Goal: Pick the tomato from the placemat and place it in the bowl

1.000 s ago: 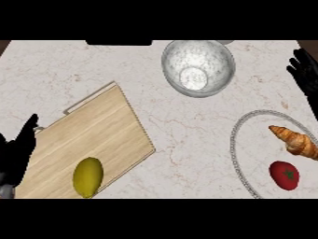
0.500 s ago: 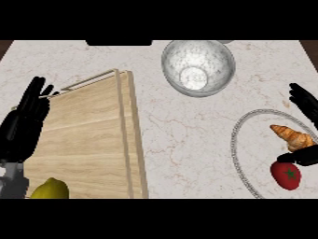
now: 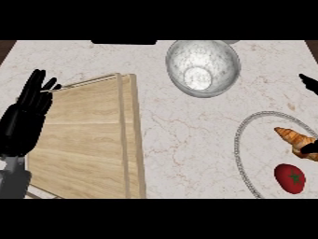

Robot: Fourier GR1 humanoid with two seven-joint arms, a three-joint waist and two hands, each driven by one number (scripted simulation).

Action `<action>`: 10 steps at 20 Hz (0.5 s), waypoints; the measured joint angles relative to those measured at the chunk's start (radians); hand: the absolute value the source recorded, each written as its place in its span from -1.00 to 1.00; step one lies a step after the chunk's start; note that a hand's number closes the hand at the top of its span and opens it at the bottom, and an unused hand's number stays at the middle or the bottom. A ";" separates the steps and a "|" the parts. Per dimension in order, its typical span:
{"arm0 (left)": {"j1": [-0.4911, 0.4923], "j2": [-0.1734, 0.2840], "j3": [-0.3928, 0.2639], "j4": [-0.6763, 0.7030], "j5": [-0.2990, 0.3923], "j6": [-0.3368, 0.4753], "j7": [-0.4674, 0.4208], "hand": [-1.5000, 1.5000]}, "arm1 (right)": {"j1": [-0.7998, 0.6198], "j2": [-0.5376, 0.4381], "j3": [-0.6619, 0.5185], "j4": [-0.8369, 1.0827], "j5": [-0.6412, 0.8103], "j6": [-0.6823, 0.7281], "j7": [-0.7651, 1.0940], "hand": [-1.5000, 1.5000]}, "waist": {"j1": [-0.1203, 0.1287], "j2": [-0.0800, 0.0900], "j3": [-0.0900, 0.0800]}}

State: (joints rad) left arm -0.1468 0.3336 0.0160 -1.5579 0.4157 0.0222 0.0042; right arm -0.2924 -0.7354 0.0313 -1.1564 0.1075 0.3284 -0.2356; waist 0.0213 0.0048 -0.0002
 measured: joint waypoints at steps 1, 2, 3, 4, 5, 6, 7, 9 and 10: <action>-0.001 -0.001 0.001 -0.001 0.003 -0.006 -0.004 0.00 | -0.016 -0.030 0.026 0.002 0.027 0.033 0.019 -1.00 | 0.005 0.000 -0.001; -0.006 -0.002 -0.002 -0.002 0.004 -0.005 0.001 0.00 | -0.027 -0.062 0.060 -0.004 0.059 0.072 0.041 -1.00 | 0.009 0.000 -0.002; -0.011 -0.004 -0.004 -0.002 0.003 -0.004 0.003 0.00 | -0.041 -0.092 0.095 -0.008 0.090 0.114 0.060 -1.00 | 0.015 0.001 -0.002; -0.015 -0.007 -0.007 -0.001 0.001 -0.004 0.004 0.00 | -0.052 -0.124 0.132 -0.014 0.116 0.166 0.076 -1.00 | 0.018 0.002 -0.003; -0.022 -0.008 -0.011 -0.002 -0.001 -0.004 0.005 0.00 | -0.062 -0.147 0.170 -0.019 0.141 0.217 0.091 -1.00 | 0.023 0.003 -0.004; -0.023 -0.008 -0.011 0.002 0.002 -0.011 0.003 0.00 | -0.074 -0.172 0.203 -0.026 0.160 0.270 0.105 -1.00 | 0.023 0.003 -0.004; -0.033 -0.015 -0.017 0.003 -0.003 -0.003 0.008 0.00 | -0.092 -0.185 0.233 -0.035 0.173 0.324 0.125 -1.00 | 0.023 0.003 -0.004; -0.029 -0.018 -0.017 0.004 -0.007 -0.003 0.005 0.00 | -0.141 -0.198 0.277 -0.051 0.185 0.428 0.169 -1.00 | 0.021 0.001 -0.003; -0.023 -0.023 -0.017 0.006 -0.014 0.002 -0.005 0.00 | -0.169 -0.198 0.289 -0.058 0.185 0.477 0.190 -1.00 | 0.018 0.000 -0.002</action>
State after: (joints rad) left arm -0.1700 0.3103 -0.0007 -1.5518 0.4021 0.0237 -0.0011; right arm -0.4609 -0.9332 0.3202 -1.2149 0.2921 0.8050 -0.0460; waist 0.0390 0.0047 -0.0026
